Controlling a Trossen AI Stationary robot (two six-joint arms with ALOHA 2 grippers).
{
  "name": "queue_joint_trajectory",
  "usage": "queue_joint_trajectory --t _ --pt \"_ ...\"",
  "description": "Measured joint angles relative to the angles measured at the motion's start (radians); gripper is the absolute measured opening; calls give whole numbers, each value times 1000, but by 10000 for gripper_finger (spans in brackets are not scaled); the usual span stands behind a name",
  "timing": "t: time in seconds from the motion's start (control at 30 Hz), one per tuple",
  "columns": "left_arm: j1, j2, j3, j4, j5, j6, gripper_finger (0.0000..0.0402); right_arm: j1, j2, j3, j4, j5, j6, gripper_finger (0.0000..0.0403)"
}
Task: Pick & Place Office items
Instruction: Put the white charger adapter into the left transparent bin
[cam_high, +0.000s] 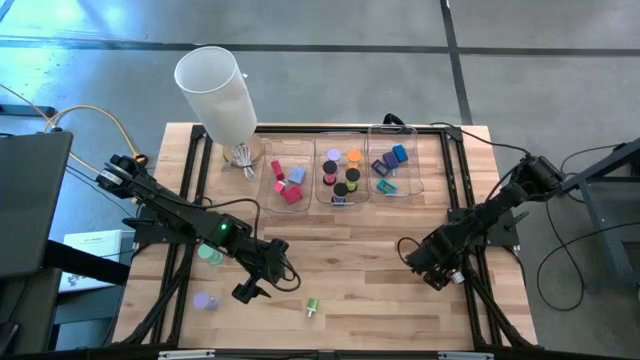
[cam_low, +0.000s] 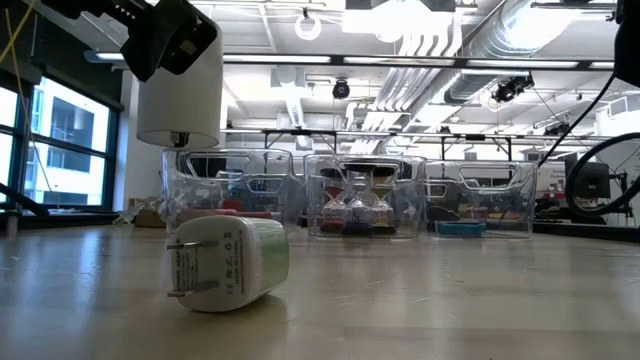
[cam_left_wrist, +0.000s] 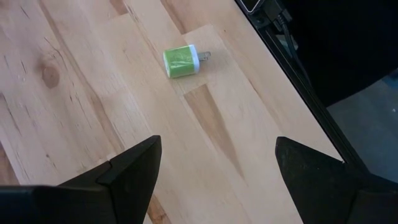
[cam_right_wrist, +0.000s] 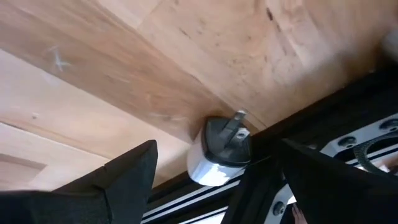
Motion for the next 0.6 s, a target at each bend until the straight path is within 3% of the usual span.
queue_joint_trajectory --t 0.27,0.6 --pt "0 0 0 0 0 -24 308 5 0 -29 45 3 30 323" --pt "0 0 0 0 0 -35 308 69 -2 -113 199 -89 137 318"
